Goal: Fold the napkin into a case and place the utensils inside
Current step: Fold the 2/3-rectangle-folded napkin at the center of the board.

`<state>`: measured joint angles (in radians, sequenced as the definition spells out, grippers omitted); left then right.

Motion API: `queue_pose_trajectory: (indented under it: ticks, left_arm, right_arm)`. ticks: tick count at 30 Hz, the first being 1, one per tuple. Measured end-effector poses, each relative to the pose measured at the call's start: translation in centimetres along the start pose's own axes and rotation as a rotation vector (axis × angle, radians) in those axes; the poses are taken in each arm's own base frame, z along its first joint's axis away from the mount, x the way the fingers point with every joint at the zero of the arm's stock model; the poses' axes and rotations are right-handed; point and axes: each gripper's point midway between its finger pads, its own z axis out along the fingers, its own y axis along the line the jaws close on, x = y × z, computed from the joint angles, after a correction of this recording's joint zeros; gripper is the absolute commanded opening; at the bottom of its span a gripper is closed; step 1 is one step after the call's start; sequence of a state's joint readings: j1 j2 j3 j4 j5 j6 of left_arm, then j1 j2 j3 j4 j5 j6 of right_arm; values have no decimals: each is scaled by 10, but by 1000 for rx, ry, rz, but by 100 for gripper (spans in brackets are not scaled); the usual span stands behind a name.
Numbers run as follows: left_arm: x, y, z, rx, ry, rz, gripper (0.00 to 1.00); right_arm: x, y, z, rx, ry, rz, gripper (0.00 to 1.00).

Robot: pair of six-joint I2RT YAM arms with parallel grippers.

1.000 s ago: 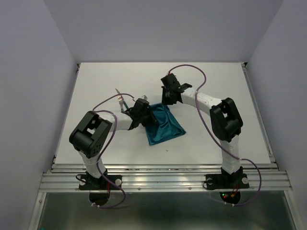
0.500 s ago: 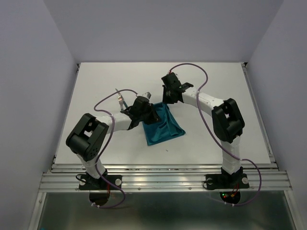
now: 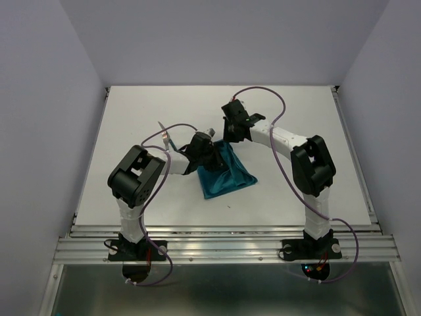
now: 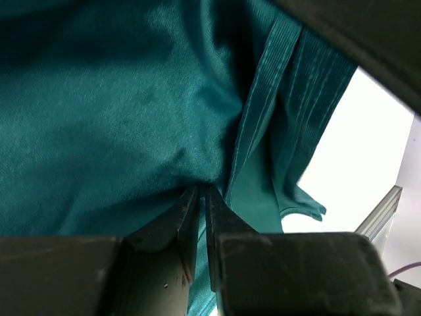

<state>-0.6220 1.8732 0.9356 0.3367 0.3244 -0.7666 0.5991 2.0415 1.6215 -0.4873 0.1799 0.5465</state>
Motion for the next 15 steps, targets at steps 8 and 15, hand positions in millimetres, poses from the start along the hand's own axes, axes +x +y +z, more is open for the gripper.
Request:
queue_pose_trajectory:
  ticks: [8,15]
  left_arm:
    - [-5,-1,4,-1,-17,3,20]
    - [-7,1,4,-12,-30,3,20]
  right_arm:
    - [0,0,0,0,-1,0,1]
    - [2,2,-1,1,2,-6,1]
